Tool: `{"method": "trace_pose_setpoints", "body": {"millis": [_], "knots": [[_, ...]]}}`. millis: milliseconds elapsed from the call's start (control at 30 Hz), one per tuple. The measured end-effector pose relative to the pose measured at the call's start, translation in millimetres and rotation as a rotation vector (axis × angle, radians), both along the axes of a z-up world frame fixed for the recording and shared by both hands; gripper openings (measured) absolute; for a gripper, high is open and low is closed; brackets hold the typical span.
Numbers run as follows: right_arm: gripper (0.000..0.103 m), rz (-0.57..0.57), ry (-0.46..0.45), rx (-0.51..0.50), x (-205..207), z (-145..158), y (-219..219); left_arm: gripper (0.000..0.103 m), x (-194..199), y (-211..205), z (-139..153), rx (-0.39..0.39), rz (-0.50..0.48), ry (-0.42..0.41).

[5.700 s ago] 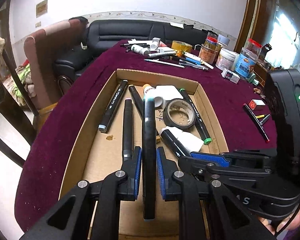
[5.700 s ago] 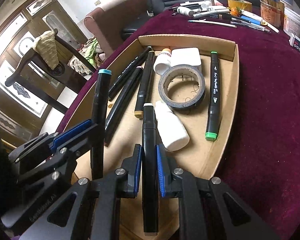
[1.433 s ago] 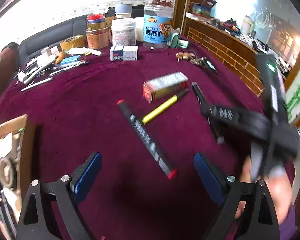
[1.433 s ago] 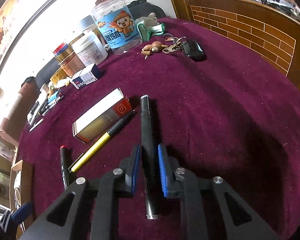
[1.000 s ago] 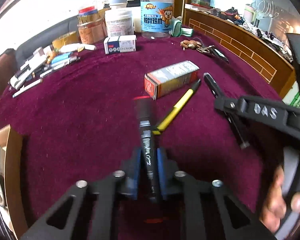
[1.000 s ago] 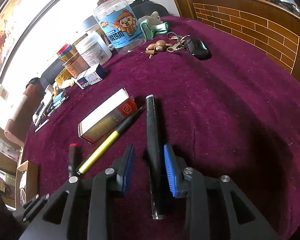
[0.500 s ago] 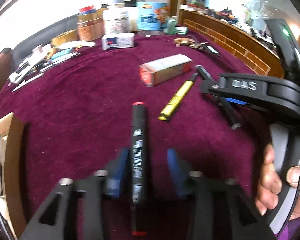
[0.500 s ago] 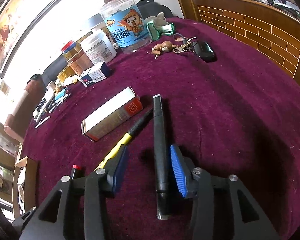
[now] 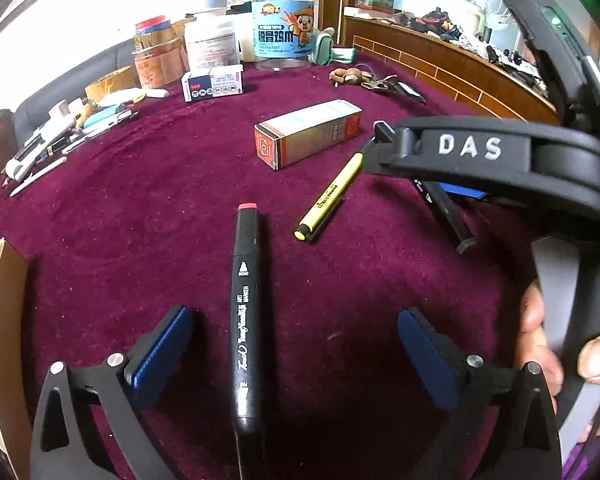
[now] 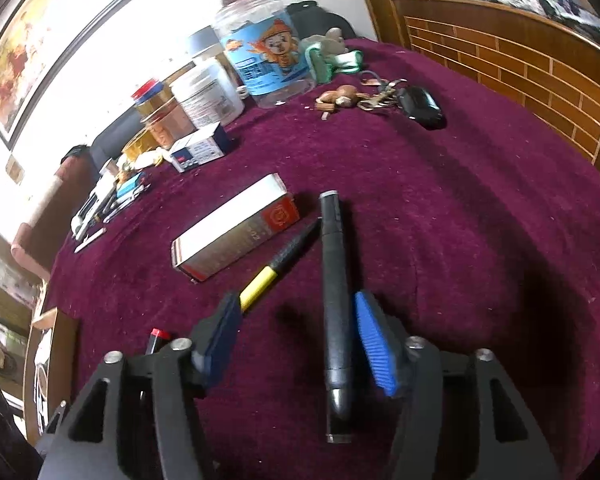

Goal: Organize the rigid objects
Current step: 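Lift both held markers and carry them toward the tray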

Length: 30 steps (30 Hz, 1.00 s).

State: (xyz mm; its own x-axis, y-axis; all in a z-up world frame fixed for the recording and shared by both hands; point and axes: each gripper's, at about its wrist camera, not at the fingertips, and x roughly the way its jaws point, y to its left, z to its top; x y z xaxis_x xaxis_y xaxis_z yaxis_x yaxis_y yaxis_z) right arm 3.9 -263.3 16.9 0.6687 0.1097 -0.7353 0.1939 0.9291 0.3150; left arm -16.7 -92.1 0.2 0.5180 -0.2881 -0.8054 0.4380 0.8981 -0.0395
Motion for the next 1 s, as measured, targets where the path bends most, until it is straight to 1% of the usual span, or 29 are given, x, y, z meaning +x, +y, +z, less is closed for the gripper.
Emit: {"method": "trace_pose_setpoints", "body": {"millis": [33,67,100,133,167,200,233,267,300,333,367,400,433,500,567,633,700,833,933,1000], "knots": [[0.062,0.009,0.002,-0.023,1,0,3,0.093,-1,1,1,0.017,0.014,-0.013],[0.062,0.013,0.004,-0.039,1,0,5,0.085,-5,1,3,0.026,0.006,-0.027],[0.062,0.019,0.008,-0.054,2,0,7,0.080,-8,1,5,0.028,0.000,-0.032],[0.062,0.027,0.017,-0.069,3,0,8,0.063,-10,2,6,0.029,-0.004,-0.031],[0.062,0.030,0.022,-0.076,4,0,9,0.038,-13,2,9,0.033,-0.006,-0.029],[0.062,0.032,0.026,-0.083,4,1,10,0.023,-15,3,11,0.036,-0.007,-0.021],[0.061,0.031,0.030,-0.097,3,1,11,0.014,-17,5,12,0.038,-0.007,-0.011],[0.058,0.030,0.035,-0.116,3,1,12,0.014,-20,7,13,0.037,-0.006,0.000],[0.048,0.023,0.040,-0.140,3,0,14,0.014,-23,10,13,0.034,-0.007,0.003],[0.043,0.008,0.048,-0.175,2,0,15,0.014,-26,13,12,0.029,-0.006,0.002],[0.030,-0.007,0.057,-0.224,2,0,17,0.014,-27,17,12,0.014,-0.004,0.004],[0.021,-0.017,0.063,-0.254,2,-1,17,0.015,-27,19,12,0.005,-0.004,0.005],[0.019,-0.028,0.066,-0.270,2,-1,17,0.015,-26,19,11,0.000,-0.005,0.007],[0.018,-0.035,0.064,-0.267,2,-1,14,0.015,-25,17,11,0.003,-0.007,-0.002],[0.018,-0.035,0.060,-0.285,3,-2,15,0.017,-26,12,9,0.018,-0.007,-0.034],[0.018,-0.037,0.057,-0.310,4,-2,17,0.017,-25,10,9,0.022,-0.004,-0.045],[0.018,-0.038,0.054,-0.310,4,-2,17,0.017,-23,13,9,0.000,-0.003,-0.040],[0.018,-0.041,0.047,-0.275,4,-1,12,0.014,-26,24,12,-0.026,-0.007,0.006],[0.018,-0.044,0.045,-0.257,3,-1,11,0.014,-36,35,16,-0.045,0.014,0.003],[0.014,-0.052,0.045,-0.251,3,-1,9,0.014,-42,43,17,-0.077,0.030,0.007]]}}
